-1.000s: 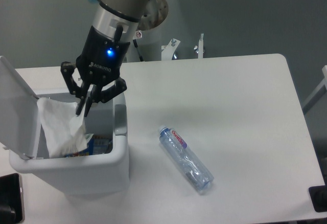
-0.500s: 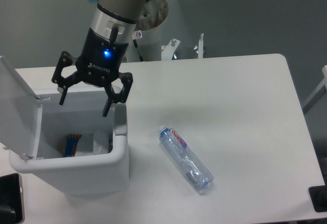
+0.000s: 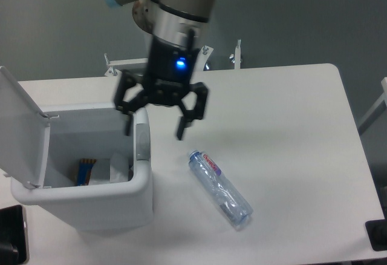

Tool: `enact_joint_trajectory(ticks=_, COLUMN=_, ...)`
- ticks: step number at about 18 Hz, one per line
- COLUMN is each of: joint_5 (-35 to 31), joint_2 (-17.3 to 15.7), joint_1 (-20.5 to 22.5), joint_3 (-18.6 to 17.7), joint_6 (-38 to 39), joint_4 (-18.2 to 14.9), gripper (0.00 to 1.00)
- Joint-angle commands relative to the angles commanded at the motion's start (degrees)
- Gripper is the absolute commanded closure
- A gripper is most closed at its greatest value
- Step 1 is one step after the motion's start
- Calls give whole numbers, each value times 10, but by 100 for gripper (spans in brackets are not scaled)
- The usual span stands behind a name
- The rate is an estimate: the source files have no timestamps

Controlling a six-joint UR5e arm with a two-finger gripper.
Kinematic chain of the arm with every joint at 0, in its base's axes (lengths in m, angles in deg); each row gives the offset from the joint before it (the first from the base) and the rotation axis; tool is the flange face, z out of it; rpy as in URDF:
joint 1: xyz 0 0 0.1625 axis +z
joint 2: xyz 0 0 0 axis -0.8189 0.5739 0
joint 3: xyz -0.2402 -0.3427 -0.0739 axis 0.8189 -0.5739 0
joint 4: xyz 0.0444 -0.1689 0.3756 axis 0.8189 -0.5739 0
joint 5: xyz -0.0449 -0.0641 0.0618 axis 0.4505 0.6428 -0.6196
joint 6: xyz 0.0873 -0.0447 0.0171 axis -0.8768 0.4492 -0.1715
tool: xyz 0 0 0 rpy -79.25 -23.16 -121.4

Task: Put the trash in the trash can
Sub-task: 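Move the gripper to the clear water bottle and lower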

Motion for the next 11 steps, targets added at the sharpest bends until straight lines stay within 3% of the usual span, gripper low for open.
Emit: enact_joint_trajectory(ticks=11, joint_5=-143, joint_2=142, joint_1=17, joint_3=-2, joint_6=-37, joint_4=2, gripper=0)
